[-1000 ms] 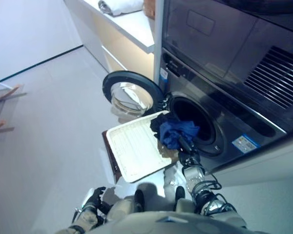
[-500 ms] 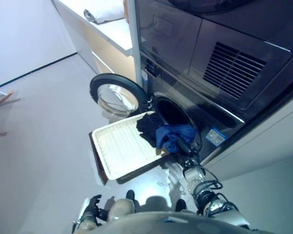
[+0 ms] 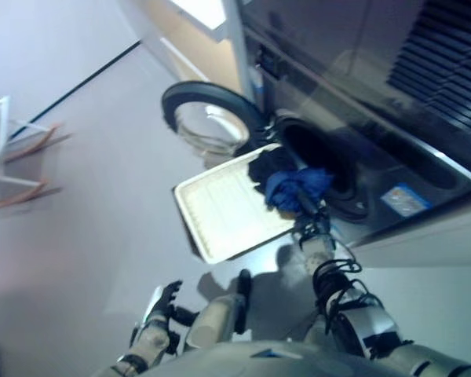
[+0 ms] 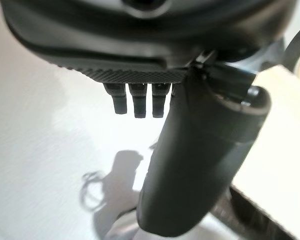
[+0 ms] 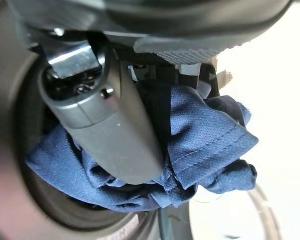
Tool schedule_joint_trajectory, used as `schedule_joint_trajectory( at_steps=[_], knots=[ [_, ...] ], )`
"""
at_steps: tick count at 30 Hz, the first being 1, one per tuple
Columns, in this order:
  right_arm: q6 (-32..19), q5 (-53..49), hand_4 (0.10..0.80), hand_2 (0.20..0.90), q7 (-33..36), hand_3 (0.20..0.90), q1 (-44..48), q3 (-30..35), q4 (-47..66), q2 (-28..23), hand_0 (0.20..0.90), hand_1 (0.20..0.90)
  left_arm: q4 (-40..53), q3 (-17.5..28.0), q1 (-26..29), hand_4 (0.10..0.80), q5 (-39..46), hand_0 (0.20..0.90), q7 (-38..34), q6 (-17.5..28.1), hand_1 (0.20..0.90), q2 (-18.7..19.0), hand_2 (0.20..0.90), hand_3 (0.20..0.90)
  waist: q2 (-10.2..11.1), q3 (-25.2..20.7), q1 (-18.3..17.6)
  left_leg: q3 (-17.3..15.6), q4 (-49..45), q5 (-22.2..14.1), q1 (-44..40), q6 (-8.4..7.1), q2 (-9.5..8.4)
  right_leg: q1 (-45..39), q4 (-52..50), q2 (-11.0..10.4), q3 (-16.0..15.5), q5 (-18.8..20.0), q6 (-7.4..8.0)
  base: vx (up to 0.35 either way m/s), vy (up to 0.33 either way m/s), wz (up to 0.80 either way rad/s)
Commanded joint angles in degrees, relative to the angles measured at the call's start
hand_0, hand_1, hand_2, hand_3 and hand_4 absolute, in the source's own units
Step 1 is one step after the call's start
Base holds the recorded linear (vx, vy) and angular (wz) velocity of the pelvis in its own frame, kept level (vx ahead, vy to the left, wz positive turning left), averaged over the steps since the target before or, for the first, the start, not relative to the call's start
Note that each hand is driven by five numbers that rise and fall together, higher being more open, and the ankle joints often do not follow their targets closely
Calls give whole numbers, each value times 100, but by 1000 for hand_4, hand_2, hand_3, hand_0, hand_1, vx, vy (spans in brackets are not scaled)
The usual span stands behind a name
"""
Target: Pick up the clothes and place them into the washing machine
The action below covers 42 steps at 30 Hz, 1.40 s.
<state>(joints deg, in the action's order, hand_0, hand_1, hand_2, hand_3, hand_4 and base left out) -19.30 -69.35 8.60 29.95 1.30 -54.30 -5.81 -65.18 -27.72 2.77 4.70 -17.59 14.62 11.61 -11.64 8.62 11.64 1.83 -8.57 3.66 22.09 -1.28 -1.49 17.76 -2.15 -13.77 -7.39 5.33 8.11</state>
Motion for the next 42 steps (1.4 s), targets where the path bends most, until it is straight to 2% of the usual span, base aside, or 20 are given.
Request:
schedule_joint_trajectory(
  at_steps=[1,10,14,18,27,33,42],
  knots=[
    [-695,-135,400,300,-99,300,911,418,746,-124,300,300,-128,-255,174,800,68,900,-154,75,900,196,900,900,-185,313,140,91,562,521,418,-37,-279,60,-966,-116,41,-820,-37,-36,35,10],
    [-1091,-1026,400,300,-55,300,1735,1455,208,-379,300,300,-5,-450,461,800,-151,900,-133,-49,900,182,900,900,-326,665,337,338,382,521,841,-30,-464,280,-1146,-247,-149,-948,-24,14,18,16],
    [-1336,-1346,400,300,-23,300,2103,1832,114,-644,300,300,203,-611,628,800,-276,900,-121,-17,900,246,900,900,-388,774,400,385,205,475,1041,-40,-569,371,-1271,-289,-160,-1016,-42,-5,14,11],
    [-1355,-1608,400,300,-156,300,2510,1985,-83,-1095,300,300,347,-670,757,800,-423,900,-129,7,900,369,900,900,-469,841,485,398,-75,358,1235,-16,-678,528,-1458,-311,-102,-1059,-79,-8,30,12],
    [-1477,-1787,400,300,-296,300,3241,1833,-2,-2033,300,300,428,-648,849,800,-431,900,-166,104,900,510,900,900,-501,687,645,355,-459,104,1440,3,-805,747,-1766,-365,97,-1256,-146,39,34,3],
    [-1647,-1577,400,300,-241,300,3545,1555,476,-2605,300,300,423,-662,903,800,-371,900,-168,186,900,564,900,900,-508,604,611,359,-591,26,1515,-18,-888,750,-1865,-384,146,-1323,-185,60,7,7],
    [-2129,-893,400,300,93,300,3689,1216,1846,-2860,300,300,423,-587,852,800,-233,900,-241,301,900,702,900,900,-520,473,514,324,-696,-78,1528,2,-957,762,-1984,-398,239,-1424,-215,57,14,3]
  ],
)
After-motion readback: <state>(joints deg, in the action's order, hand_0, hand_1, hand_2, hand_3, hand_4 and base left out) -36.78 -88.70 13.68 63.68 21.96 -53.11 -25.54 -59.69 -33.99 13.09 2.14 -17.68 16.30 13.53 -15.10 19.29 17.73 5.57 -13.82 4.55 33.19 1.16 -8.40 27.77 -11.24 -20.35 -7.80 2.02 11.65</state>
